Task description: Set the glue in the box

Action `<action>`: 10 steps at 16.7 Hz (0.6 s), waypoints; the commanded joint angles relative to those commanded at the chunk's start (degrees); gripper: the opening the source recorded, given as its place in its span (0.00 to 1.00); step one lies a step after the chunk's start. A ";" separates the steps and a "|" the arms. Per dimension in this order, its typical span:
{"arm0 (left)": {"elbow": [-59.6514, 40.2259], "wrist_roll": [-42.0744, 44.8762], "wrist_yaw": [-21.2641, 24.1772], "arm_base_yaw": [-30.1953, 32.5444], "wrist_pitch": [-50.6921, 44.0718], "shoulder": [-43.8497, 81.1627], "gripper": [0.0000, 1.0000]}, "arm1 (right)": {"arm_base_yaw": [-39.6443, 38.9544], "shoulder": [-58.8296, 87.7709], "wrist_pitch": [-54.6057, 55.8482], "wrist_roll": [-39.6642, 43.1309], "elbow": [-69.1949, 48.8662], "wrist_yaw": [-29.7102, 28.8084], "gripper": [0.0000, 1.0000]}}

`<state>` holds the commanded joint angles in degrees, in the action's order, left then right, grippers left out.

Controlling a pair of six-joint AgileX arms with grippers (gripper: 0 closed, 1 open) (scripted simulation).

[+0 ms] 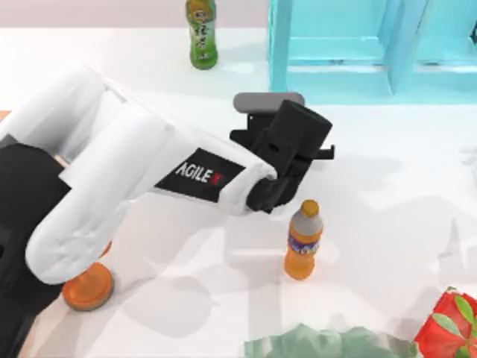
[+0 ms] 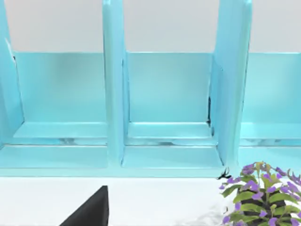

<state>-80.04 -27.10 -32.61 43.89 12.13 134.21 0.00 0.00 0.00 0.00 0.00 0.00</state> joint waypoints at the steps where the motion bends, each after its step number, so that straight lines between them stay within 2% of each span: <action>1: 0.00 0.00 0.00 0.00 0.00 0.00 0.00 | 0.00 0.00 0.00 0.00 0.00 0.00 1.00; 5: -0.21 -0.98 -1.25 -0.26 -0.54 0.16 0.00 | 0.00 0.00 0.00 0.00 0.00 0.00 1.00; 10: -2.52 -1.16 -1.63 0.06 -6.94 -1.92 0.00 | 0.00 0.00 0.00 0.00 0.00 0.00 1.00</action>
<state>-82.56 -28.26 -34.23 43.95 5.18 132.29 0.00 0.00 0.00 0.00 0.00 0.00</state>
